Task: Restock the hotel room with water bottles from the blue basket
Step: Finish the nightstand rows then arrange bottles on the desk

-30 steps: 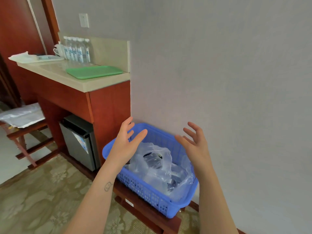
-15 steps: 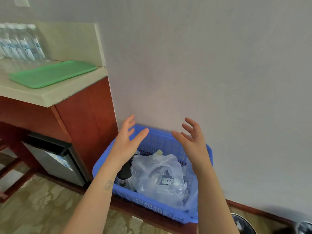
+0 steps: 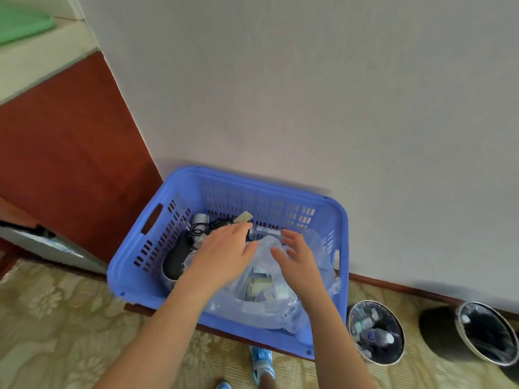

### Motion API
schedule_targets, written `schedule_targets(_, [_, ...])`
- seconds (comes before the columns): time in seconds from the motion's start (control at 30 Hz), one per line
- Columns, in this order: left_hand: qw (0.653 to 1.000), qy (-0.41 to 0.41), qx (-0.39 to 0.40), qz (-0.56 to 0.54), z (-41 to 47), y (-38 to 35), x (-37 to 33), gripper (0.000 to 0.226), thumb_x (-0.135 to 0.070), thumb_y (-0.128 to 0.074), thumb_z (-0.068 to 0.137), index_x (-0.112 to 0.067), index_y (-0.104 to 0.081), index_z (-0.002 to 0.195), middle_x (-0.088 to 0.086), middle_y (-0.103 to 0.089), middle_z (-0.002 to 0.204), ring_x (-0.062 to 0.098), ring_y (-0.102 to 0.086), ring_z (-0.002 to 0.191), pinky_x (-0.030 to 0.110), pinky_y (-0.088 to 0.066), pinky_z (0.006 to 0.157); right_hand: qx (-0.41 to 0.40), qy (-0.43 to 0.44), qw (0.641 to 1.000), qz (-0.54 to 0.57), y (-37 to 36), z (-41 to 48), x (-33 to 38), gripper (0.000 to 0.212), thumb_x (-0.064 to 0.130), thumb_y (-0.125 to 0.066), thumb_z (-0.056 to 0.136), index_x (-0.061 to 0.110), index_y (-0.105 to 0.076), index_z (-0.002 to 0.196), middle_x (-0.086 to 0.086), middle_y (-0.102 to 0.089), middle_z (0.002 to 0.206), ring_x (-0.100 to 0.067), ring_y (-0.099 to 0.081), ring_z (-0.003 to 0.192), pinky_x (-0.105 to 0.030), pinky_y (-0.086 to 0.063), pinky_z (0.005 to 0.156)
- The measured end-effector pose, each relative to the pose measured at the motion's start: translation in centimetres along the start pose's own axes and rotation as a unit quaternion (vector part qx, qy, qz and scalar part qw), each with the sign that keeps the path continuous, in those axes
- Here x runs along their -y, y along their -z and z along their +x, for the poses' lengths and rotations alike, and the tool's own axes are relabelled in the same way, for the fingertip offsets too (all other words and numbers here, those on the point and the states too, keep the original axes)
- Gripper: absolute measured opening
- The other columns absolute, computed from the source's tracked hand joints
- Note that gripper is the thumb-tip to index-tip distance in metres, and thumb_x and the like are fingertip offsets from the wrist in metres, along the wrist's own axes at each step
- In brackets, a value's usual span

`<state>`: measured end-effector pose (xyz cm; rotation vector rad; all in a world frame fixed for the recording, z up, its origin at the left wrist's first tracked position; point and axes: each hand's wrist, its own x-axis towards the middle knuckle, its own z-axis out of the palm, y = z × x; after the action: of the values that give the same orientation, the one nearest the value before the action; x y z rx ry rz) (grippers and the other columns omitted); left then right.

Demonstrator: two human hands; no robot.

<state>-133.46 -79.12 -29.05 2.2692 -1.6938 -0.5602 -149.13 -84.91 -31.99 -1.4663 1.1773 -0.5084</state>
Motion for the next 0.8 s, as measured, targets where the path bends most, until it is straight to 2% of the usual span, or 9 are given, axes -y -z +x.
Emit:
schedule_targets(0.1, [0.991, -0.002, 0.078, 0.113, 2.3, -2.3, 0.3, 0.040, -0.037, -0.032, 0.105, -0.017, -0.050, 0.134, 0.008, -0.064, 0.124, 0.030, -0.056, 0.116, 0.041, -0.044, 0.092, 0.027, -0.031, 0.994, -0.098, -0.3, 2.0, -2.9, 0.038, 0.022, -0.053, 0.100, 0.024, -0.046, 0.137, 0.005, -0.051, 0.139, -0.017, -0.047, 0.131, -0.030, -0.040, 0.100])
schedule_targets(0.2, [0.965, 0.004, 0.228, 0.130, 3.7, -4.9, 0.5, 0.029, -0.029, -0.033, 0.104, -0.013, -0.056, 0.115, 0.013, -0.062, 0.116, 0.035, -0.057, 0.108, 0.042, -0.045, 0.084, 0.091, -0.069, 0.975, -0.189, -0.4, 3.0, -5.6, 0.032, 0.019, -0.051, 0.100, 0.022, -0.053, 0.132, 0.000, -0.060, 0.126, -0.017, -0.056, 0.117, -0.021, -0.038, 0.085])
schedule_targets(0.27, [0.941, 0.003, 0.317, 0.119, 4.7, -6.6, 0.5, 0.029, -0.022, -0.037, 0.103, -0.008, -0.060, 0.113, 0.016, -0.061, 0.114, 0.034, -0.057, 0.105, 0.042, -0.046, 0.085, 0.139, -0.117, 0.960, -0.212, -0.5, 3.6, -7.2, 0.031, 0.017, -0.049, 0.099, 0.020, -0.060, 0.127, -0.003, -0.064, 0.116, -0.018, -0.059, 0.109, -0.024, -0.041, 0.088])
schedule_targets(0.4, [0.902, 0.020, 0.424, 0.084, 5.5, -9.4, 0.0, 0.033, -0.018, -0.037, 0.104, 0.004, -0.060, 0.111, 0.023, -0.061, 0.097, 0.034, -0.058, 0.084, 0.045, -0.047, 0.081, 0.210, -0.183, 0.925, -0.259, -0.5, 4.7, -10.1, 0.033, 0.021, -0.049, 0.097, 0.020, -0.061, 0.127, -0.005, -0.062, 0.130, -0.023, -0.057, 0.120, -0.024, -0.044, 0.093])
schedule_targets(0.43, [0.891, 0.026, 0.447, 0.079, 5.7, -10.2, 0.1, 0.030, -0.013, -0.039, 0.101, 0.006, -0.058, 0.114, 0.025, -0.060, 0.096, 0.037, -0.059, 0.085, 0.046, -0.047, 0.080, 0.214, -0.194, 0.919, -0.267, -0.6, 5.1, -11.0, 0.033, 0.022, -0.049, 0.097, 0.020, -0.060, 0.128, -0.005, -0.061, 0.131, -0.022, -0.057, 0.120, -0.024, -0.044, 0.093])
schedule_targets(0.5, [0.869, 0.029, 0.487, 0.081, 6.2, -12.1, 0.8, 0.030, -0.006, -0.043, 0.097, 0.004, -0.055, 0.123, 0.027, -0.060, 0.112, 0.040, -0.060, 0.100, 0.047, -0.048, 0.084, 0.220, -0.206, 0.908, -0.291, -0.7, 5.9, -12.6, 0.036, 0.021, -0.048, 0.097, 0.019, -0.056, 0.132, -0.006, -0.057, 0.136, -0.023, -0.054, 0.124, -0.024, -0.042, 0.095])
schedule_targets(0.6, [0.866, 0.025, 0.493, 0.080, 6.6, -15.1, 2.0, 0.043, -0.010, -0.047, 0.097, -0.008, -0.041, 0.139, 0.019, -0.054, 0.131, 0.033, -0.057, 0.111, 0.039, -0.048, 0.092, 0.215, -0.229, 0.891, -0.329, -0.9, 7.5, -14.9, 0.040, 0.019, -0.048, 0.097, 0.014, -0.050, 0.137, -0.011, -0.053, 0.140, -0.026, -0.051, 0.128, -0.026, -0.039, 0.098])
schedule_targets(0.7, [0.878, 0.056, 0.471, 0.062, 7.3, -17.2, 2.8, 0.037, -0.019, -0.047, 0.097, -0.012, -0.051, 0.133, 0.013, -0.058, 0.133, 0.031, -0.057, 0.118, 0.042, -0.046, 0.100, 0.223, -0.225, 0.867, -0.385, -1.2, 9.3, -17.0, 0.041, 0.018, -0.053, 0.095, 0.005, -0.046, 0.133, -0.019, -0.047, 0.138, -0.031, -0.052, 0.125, -0.032, -0.042, 0.099])
schedule_targets(0.8, [0.882, 0.090, 0.461, 0.048, 8.4, -19.3, 4.5, 0.038, -0.043, -0.045, 0.089, -0.025, -0.060, 0.120, 0.005, -0.060, 0.123, 0.025, -0.056, 0.112, 0.031, -0.043, 0.093, 0.264, -0.181, 0.837, -0.443, -1.3, 11.0, -18.6, 0.049, 0.019, -0.061, 0.091, 0.005, -0.043, 0.135, -0.018, -0.043, 0.138, -0.031, -0.048, 0.128, -0.036, -0.044, 0.101])
